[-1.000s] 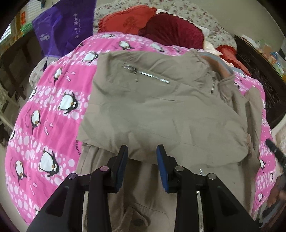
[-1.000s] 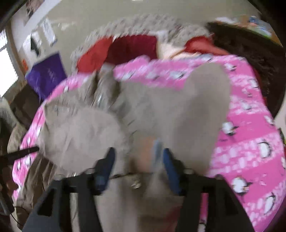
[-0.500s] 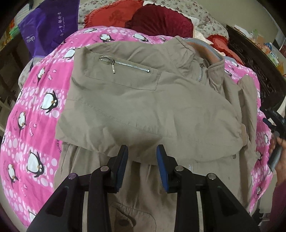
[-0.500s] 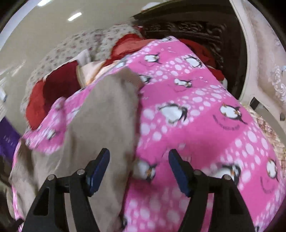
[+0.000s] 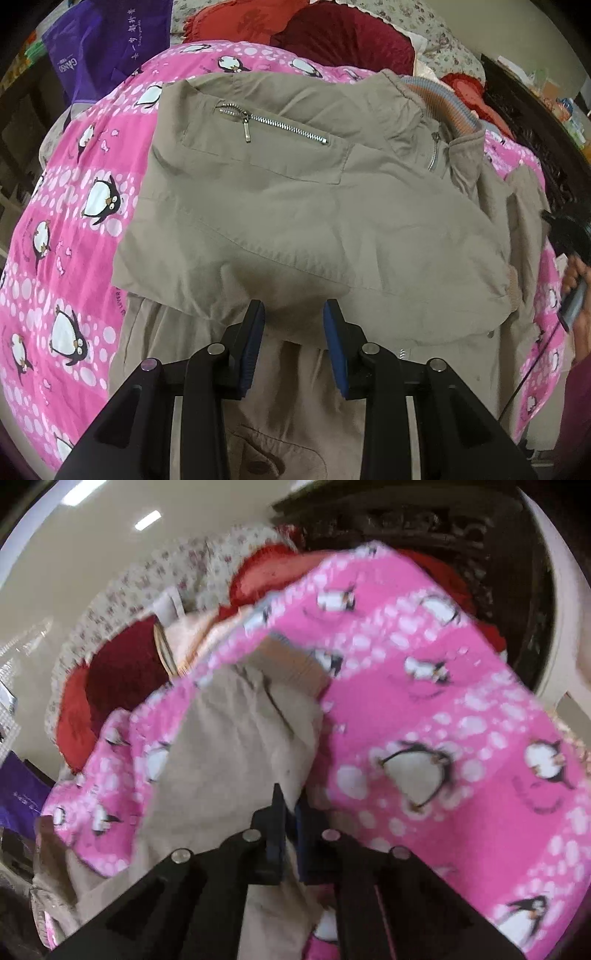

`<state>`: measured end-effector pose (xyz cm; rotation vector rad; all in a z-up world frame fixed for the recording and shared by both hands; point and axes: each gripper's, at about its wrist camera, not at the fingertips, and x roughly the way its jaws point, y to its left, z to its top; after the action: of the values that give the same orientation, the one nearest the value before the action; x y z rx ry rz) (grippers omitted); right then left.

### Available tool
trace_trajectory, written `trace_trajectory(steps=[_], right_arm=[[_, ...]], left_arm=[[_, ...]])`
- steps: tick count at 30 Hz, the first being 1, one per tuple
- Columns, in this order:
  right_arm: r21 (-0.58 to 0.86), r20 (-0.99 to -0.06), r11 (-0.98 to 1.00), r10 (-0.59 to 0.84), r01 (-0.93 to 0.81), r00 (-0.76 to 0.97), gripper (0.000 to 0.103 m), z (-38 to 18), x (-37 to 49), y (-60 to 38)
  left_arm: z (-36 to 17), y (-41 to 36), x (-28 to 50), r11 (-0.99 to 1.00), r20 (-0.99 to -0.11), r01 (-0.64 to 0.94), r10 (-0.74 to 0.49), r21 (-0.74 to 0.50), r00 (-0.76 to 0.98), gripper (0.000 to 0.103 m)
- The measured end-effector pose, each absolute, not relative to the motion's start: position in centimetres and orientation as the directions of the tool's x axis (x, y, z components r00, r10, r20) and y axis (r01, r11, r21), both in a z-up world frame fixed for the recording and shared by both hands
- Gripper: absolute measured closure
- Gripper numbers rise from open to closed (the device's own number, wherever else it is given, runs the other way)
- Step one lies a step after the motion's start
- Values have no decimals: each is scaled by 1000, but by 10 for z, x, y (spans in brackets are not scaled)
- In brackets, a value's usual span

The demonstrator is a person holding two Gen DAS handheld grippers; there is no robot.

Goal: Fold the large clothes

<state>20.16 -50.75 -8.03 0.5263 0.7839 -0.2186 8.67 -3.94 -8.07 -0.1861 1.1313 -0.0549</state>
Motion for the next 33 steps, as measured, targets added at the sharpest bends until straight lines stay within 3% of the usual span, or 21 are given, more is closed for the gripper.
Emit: trace_trajectory(steps=[6,11,17,22,26,27,29,33], right_arm=[[339,-647,858,-86,387,758,99,-11,123,-539],[353,-591,891,-23,285,806,99,39,86,-524],[319,-528,947,215,-43,821,99,85,69,-405],[325,-577,896,441,-302,687,98,45,74,-265],[226,-785,884,414,-409,460,68,-42,75,-174],[227,-804,877,414,-423,427,68,-54,69,-168],[219,-809,870,415,-441,416,63,-66,53,-172],[232,-780,899,401,-372,481,41,-54,26,-212]], left_arm=[[-77,-28,83,971,-878,-70,-173,-227,446,83],[-66,-24,75,962,-857,-71,-200,-264,475,83],[-49,-6,66,955,-835,-99,-190,-279,516,83],[-50,11,65,949,-838,-143,-169,-281,519,83],[-58,16,63,944,-854,-149,-190,-295,485,83],[-58,17,62,944,-853,-143,-195,-297,484,81],[-59,16,62,946,-852,-128,-203,-298,482,80],[-60,13,65,940,-845,-121,-225,-320,485,80]])
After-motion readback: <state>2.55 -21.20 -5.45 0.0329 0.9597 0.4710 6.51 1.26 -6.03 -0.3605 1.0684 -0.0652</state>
